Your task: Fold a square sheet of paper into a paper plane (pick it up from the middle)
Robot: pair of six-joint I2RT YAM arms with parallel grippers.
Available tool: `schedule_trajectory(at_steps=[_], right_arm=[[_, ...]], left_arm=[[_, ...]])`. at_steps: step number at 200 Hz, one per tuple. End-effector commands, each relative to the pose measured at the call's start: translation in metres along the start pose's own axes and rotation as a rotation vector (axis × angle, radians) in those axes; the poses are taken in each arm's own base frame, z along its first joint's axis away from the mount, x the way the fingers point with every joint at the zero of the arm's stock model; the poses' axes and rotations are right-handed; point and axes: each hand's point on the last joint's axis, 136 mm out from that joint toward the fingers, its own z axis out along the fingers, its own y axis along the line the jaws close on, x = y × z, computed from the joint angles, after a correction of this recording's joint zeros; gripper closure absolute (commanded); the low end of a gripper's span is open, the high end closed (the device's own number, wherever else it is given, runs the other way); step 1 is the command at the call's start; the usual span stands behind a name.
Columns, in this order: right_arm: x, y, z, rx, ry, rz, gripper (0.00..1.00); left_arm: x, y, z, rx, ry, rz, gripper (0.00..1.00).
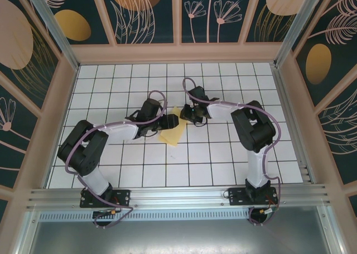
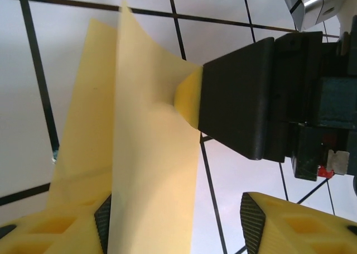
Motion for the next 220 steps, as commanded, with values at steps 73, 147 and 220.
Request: schedule_trajectory(at_steps=[73, 147, 220], right_arm=[[0.01, -0.016, 0.032, 0.0, 0.105, -0.073, 0.73], [0.013, -0.022, 0.034, 0.026, 0.112, -0.067, 0.73], [0.015, -0.024, 0.036, 0.028, 0.121, -0.058, 0.73]], left_arm=[[0.028, 0.009, -0.003, 0.023, 0.084, -0.028, 0.49], [0.044, 0.015, -0.028, -0.007, 0.096, -0.051, 0.55], [0.028, -0.023, -0.041, 0.155, 0.046, -0.02, 0.6]])
